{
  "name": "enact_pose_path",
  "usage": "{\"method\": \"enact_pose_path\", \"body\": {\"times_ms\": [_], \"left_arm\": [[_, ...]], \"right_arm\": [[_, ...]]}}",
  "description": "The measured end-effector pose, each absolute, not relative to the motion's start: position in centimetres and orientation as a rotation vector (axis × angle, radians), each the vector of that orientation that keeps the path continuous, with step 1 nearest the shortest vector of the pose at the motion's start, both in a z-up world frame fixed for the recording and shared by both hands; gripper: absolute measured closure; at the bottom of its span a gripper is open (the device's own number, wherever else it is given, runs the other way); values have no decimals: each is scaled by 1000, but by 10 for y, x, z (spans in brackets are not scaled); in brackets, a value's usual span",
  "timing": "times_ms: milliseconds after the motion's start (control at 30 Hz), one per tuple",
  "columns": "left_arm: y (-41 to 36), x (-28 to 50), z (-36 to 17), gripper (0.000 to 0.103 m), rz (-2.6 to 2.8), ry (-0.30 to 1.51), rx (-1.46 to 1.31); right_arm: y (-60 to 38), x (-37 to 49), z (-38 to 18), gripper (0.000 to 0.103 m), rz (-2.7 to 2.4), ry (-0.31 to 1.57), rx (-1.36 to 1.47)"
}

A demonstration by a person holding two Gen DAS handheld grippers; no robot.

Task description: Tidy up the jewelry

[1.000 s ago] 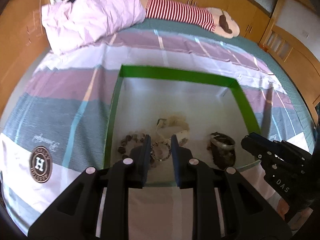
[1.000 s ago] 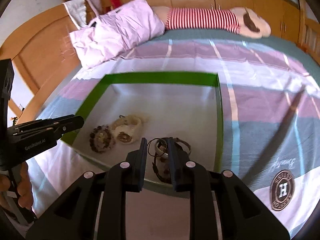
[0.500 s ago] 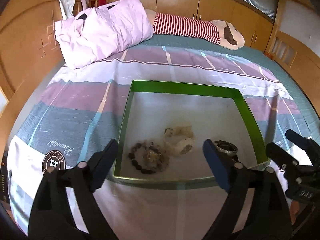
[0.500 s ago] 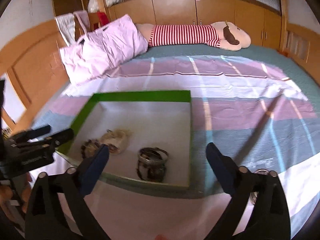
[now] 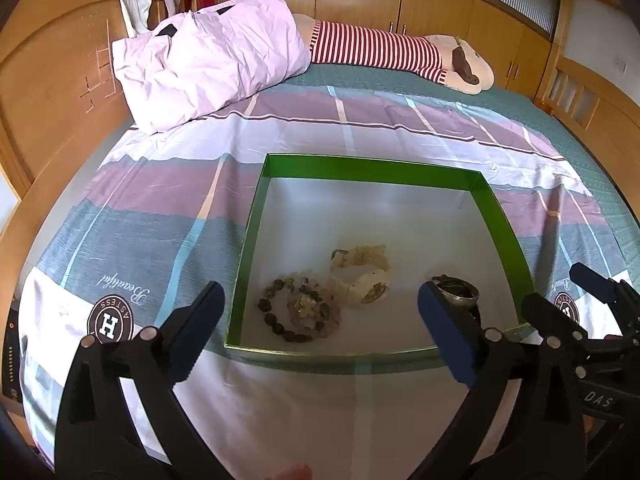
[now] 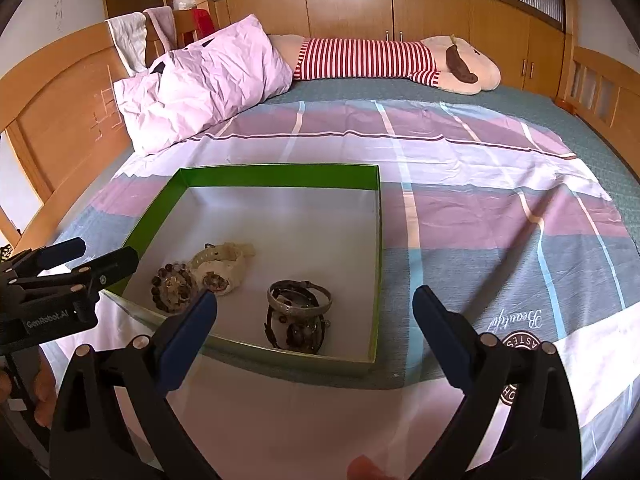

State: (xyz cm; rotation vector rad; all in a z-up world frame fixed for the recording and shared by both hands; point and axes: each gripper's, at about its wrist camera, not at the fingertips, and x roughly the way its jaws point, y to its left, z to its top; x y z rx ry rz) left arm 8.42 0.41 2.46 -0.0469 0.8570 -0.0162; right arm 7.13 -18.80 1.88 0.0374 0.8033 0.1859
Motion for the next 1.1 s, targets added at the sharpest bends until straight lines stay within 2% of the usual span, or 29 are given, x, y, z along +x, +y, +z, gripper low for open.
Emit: {"method": "enact_pose_path", "body": {"times_ms": [1100], "left_arm": [[-1, 86, 20, 2, 4, 876, 7]], "right_arm": [[-182, 72, 12, 1, 159, 800, -18]]}}
